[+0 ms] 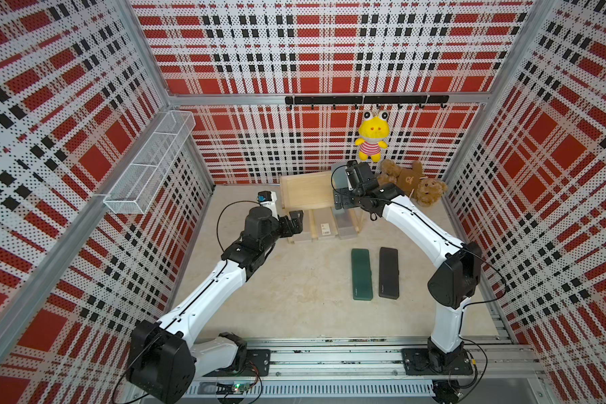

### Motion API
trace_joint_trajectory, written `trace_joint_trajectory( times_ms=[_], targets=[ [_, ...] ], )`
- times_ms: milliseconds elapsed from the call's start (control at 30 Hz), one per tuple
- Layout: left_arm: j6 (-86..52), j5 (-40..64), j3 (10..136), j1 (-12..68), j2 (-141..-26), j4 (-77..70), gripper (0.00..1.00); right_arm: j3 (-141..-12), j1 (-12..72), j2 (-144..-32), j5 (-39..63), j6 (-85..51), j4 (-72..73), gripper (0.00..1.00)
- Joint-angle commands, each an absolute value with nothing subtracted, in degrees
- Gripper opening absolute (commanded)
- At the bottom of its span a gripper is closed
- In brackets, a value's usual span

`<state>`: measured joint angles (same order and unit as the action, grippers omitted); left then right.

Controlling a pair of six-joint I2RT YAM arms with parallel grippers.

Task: Remove the pencil cases from the shelf
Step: Pick up the pencil case from the shelf.

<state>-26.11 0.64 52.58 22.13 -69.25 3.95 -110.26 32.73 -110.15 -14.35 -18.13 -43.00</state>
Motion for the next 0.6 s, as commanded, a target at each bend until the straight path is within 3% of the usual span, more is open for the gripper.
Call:
trace_joint_trajectory(
  times_ms=[0,433,567],
  targets=[
    [-25.49,1.22,52.02,21.71,-68.28,3.71,0.99,-109.06,33.23,-111.00,-14.66,-19.27,-42.67,1.00],
    [-25.42,1.27,51.27,21.27,-67.89,3.77,0.99,-111.87,33.28,-113.59,-15.77,-22.59,-43.86,0.98],
    [-25.40,1.30,51.29,21.09,-67.79,3.74,0.99,-111.90,33.29,-113.67,-14.90,-22.43,-43.69,0.76]
  ],
)
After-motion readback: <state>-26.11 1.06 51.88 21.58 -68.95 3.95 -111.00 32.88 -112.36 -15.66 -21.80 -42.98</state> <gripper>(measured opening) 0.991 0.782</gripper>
